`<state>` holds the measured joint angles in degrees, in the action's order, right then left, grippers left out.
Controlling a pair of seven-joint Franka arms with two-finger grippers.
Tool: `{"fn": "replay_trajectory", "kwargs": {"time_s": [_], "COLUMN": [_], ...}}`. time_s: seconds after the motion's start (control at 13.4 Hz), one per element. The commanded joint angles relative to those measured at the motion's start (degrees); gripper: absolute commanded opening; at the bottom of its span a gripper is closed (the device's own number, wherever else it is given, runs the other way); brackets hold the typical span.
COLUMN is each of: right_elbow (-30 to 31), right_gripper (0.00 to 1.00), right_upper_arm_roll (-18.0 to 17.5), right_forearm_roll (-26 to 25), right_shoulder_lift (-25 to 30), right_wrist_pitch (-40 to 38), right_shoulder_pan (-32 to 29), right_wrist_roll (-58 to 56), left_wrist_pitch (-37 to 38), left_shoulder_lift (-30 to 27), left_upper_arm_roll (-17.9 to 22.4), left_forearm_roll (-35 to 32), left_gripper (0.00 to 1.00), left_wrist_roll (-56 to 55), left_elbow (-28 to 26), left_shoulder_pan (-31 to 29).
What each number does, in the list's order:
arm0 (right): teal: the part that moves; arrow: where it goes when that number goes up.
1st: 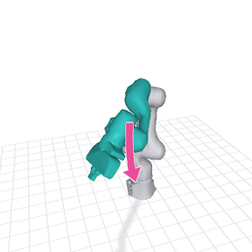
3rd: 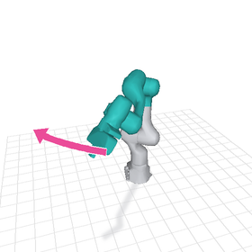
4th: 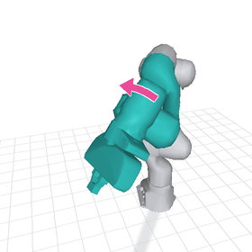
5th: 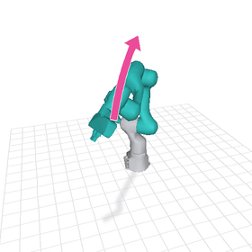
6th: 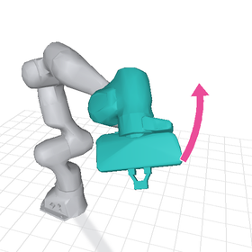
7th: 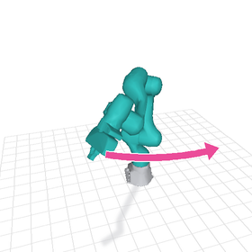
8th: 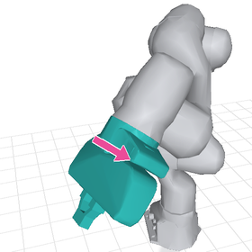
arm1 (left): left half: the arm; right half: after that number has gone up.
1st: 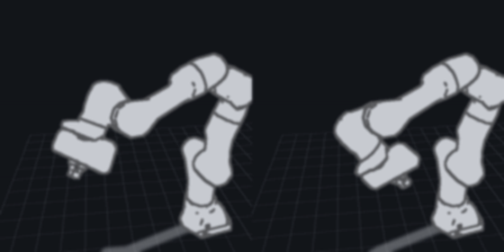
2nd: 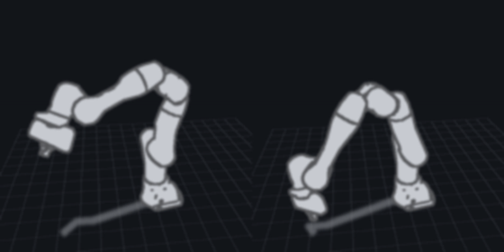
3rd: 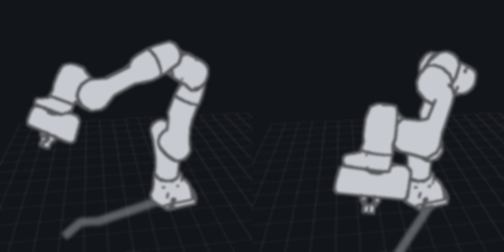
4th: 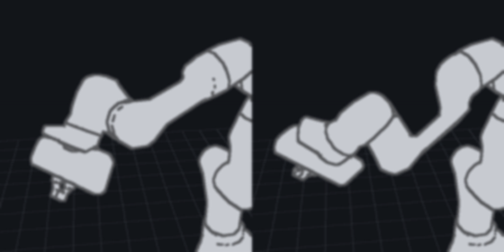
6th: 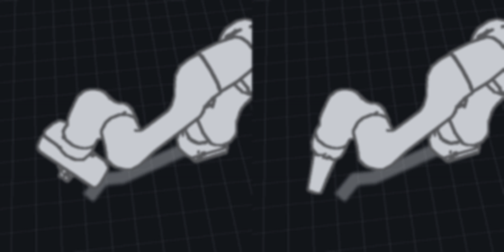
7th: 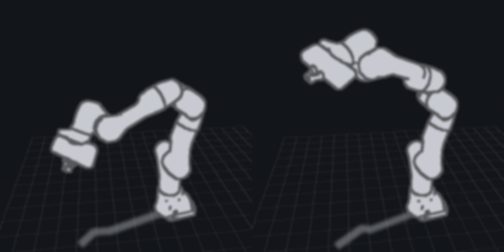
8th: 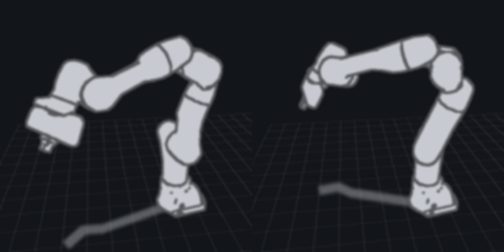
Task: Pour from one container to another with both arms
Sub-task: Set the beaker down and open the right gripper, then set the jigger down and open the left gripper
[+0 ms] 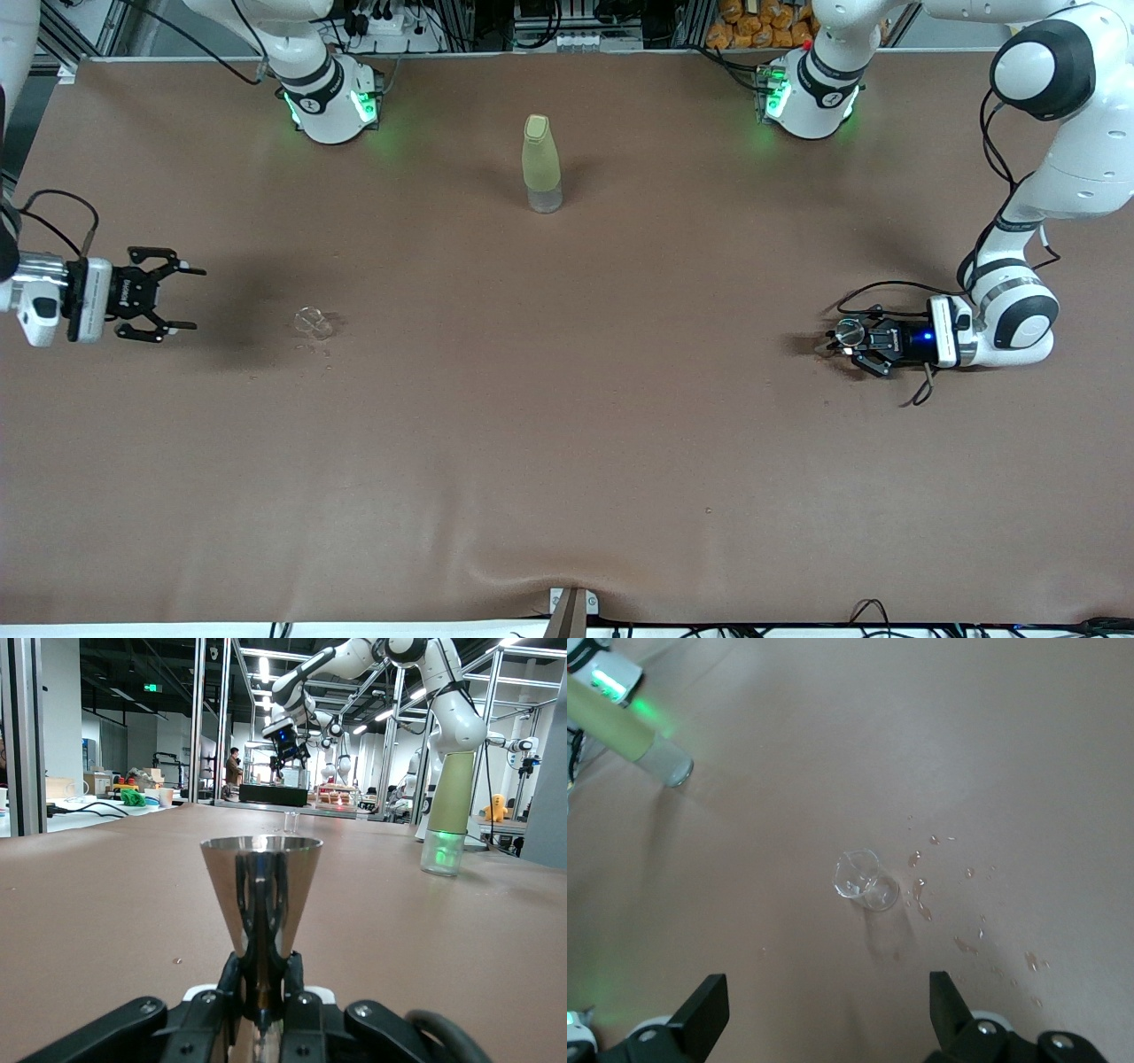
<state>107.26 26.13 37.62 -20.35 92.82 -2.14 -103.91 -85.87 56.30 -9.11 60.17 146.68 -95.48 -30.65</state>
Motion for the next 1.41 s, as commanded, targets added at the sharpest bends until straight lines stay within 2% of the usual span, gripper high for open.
{"fn": "replay_trajectory", "kwargs": {"time_s": [0.0, 0.07, 0.15, 0.22, 0.74, 0.89, 1.04, 1.34], "right_elbow": [1.82, 1.64, 1.38, 0.51, -5.21, -7.40, -9.68, -14.52], "right_gripper": [1.00, 1.00, 1.00, 1.00, 1.00, 1.00, 1.00, 1.00], "right_upper_arm_roll": [2.43, 2.87, 3.05, 3.05, 2.35, 0.08, -4.13, -9.85], "right_forearm_roll": [-4.39, -6.05, -8.16, -10.27, -20.48, -23.20, -27.23, -29.62], "right_shoulder_lift": [6.36, 8.47, 10.66, 12.51, 19.29, 20.78, 22.72, 23.43], "right_wrist_pitch": [0.70, 0.53, 0.52, 0.26, -0.35, -1.49, -4.12, -8.70], "right_shoulder_pan": [3.10, 3.98, 4.85, 5.30, 9.87, 10.22, 10.14, 9.61], "right_wrist_roll": [11.05, 16.49, 21.33, 26.34, 53.79, 60.80, 69.33, 79.54], "left_wrist_pitch": [0.09, 0.09, 0.09, 0.09, 0.09, 0.18, 0.18, 0.27], "left_shoulder_lift": [0.65, 0.65, 0.65, 0.65, 0.65, 0.39, -0.05, -0.49], "left_upper_arm_roll": [0.06, 0.06, 0.06, 0.06, 0.50, 1.29, 1.38, 1.38], "left_forearm_roll": [1.18, 1.18, 1.26, 1.18, 0.56, 0.12, -1.27, -3.66], "left_gripper": [0.29, 0.41, 0.48, 0.51, 0.53, 0.54, 0.54, 0.55], "left_wrist_roll": [0.44, 0.44, 0.44, 0.36, 0.36, 0.36, -0.69, -5.00], "left_elbow": [0.65, 0.65, 0.65, 0.74, 1.88, 1.97, 3.01, 5.48], "left_shoulder_pan": [0.33, 0.33, 0.33, 0.33, -0.28, -0.28, -1.24, -2.83]}}
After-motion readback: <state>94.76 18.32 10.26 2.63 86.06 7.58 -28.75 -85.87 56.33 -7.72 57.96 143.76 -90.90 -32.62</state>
